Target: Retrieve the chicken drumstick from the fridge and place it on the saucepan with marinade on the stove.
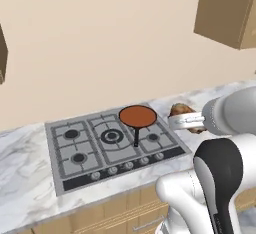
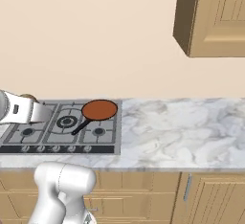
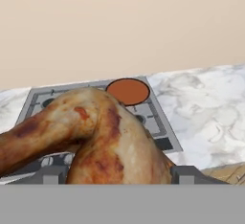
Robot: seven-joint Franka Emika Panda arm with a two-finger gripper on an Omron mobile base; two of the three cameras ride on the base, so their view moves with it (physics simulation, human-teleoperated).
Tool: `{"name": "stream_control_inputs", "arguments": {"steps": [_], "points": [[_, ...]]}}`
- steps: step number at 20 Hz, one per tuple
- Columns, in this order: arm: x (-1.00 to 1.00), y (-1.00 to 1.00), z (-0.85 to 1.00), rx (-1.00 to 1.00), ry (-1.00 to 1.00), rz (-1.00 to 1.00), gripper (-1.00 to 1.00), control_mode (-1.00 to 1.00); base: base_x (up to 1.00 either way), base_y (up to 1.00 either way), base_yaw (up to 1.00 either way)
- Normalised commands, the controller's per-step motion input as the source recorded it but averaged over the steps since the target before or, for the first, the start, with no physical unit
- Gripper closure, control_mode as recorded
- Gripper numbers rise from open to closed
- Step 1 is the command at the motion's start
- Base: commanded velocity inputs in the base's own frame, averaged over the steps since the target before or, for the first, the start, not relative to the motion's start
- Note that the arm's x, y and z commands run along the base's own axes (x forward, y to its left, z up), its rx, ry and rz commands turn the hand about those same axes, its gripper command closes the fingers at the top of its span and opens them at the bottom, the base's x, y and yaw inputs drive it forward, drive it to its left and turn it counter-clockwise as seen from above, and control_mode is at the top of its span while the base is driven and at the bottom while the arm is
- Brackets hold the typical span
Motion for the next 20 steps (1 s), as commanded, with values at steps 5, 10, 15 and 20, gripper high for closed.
{"name": "stream_control_inputs", "arguments": {"steps": [5, 10, 15, 20], "points": [[0.00, 0.00, 0.00, 0.00, 0.00, 0.00, 1.00, 1.00, 0.79, -0.57, 0.27], [0.00, 0.00, 0.00, 0.00, 0.00, 0.00, 1.00, 1.00, 0.75, -0.64, 0.23], [0.00, 0.00, 0.00, 0.00, 0.00, 0.00, 1.00, 1.00, 0.69, -0.50, 0.12], [0.00, 0.00, 0.00, 0.00, 0.00, 0.00, 1.00, 1.00, 0.56, -0.11, 0.03]]}}
